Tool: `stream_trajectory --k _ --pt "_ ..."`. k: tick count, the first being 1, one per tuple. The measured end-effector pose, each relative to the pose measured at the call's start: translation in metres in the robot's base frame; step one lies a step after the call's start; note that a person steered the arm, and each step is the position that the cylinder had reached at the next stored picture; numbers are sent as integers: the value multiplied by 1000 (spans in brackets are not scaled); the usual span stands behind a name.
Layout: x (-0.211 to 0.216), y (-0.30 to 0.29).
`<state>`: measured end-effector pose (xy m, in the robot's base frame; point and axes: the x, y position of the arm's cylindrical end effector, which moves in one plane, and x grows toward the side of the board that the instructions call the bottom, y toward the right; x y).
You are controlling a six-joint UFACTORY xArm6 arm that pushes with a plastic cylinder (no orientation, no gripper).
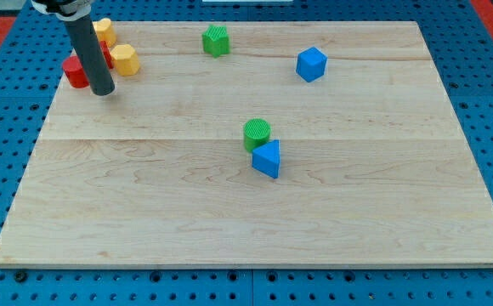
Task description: Slide the green star into the blue cube
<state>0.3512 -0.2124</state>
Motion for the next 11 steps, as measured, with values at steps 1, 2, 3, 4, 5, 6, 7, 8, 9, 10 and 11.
stream_trajectory --k 1,2,3,4,5,6,7,8,9,10,11 --pt "4 8" --pt "13 105" --pt "-23 166" --pt "-78 148" --pt "-103 112" --pt "-123 121" --pt "-123 121" --pt "-123 128" --pt "-125 179" --pt "-110 194" --pt "-68 234"
